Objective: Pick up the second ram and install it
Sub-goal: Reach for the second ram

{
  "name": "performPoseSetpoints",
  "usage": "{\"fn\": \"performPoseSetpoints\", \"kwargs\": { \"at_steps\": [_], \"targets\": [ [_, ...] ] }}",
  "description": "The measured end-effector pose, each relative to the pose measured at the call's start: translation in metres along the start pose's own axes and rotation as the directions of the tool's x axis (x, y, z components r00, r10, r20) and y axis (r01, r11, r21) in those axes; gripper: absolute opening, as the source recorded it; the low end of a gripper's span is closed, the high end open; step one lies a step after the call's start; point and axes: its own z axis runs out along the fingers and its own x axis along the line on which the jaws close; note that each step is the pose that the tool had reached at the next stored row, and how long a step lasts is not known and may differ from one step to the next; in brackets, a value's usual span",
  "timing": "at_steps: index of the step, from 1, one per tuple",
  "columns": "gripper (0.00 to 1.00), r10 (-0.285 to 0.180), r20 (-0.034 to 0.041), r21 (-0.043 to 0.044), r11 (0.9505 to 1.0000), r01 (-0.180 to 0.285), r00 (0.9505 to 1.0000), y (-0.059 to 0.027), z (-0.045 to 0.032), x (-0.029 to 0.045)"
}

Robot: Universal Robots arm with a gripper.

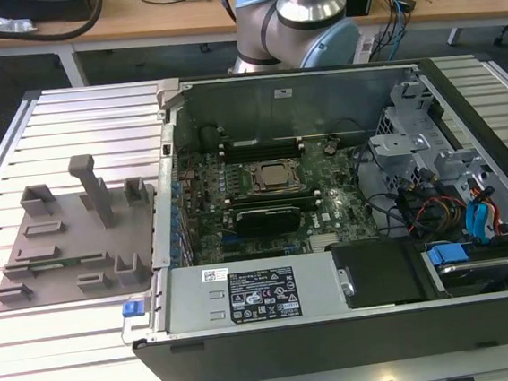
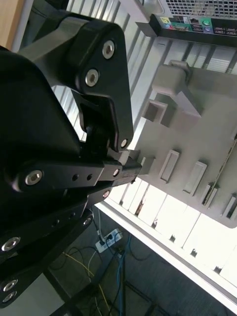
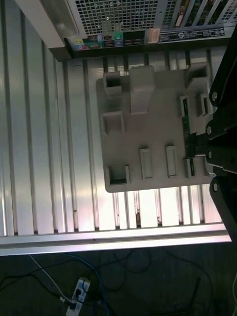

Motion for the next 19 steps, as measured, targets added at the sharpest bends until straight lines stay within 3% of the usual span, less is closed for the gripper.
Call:
{"fn": "performPoseSetpoints", "kwargs": {
  "at_steps": [3, 6, 9, 10, 11, 17, 19],
  "targets": [
    [0.10, 0.000, 0.0002, -0.0001, 1.0000, 0.000, 1.0000, -0.0017, 0.0021, 0.0005],
    [0.10, 0.000, 0.0002, 0.0011, 1.0000, 0.000, 1.0000, -0.0116, 0.0031, -0.0003],
    [0.10, -0.005, 0.0007, 0.0286, 0.9996, 0.005, 1.0000, -0.0126, 0.0040, -0.0055],
    [0.10, -0.008, -0.0004, 0.0304, 0.9995, 0.008, 1.0000, -0.0124, 0.0048, -0.0089],
    [0.10, -0.010, -0.0013, 0.0308, 0.9995, 0.010, 0.9999, -0.0123, 0.0054, -0.0116],
    [0.10, -0.010, -0.0013, 0.0307, 0.9995, 0.010, 0.9999, -0.0123, 0.0055, -0.0120],
    [0.10, -0.010, -0.0016, 0.0307, 0.9995, 0.010, 0.9999, -0.0157, 0.0063, -0.0198]
  ]
}}
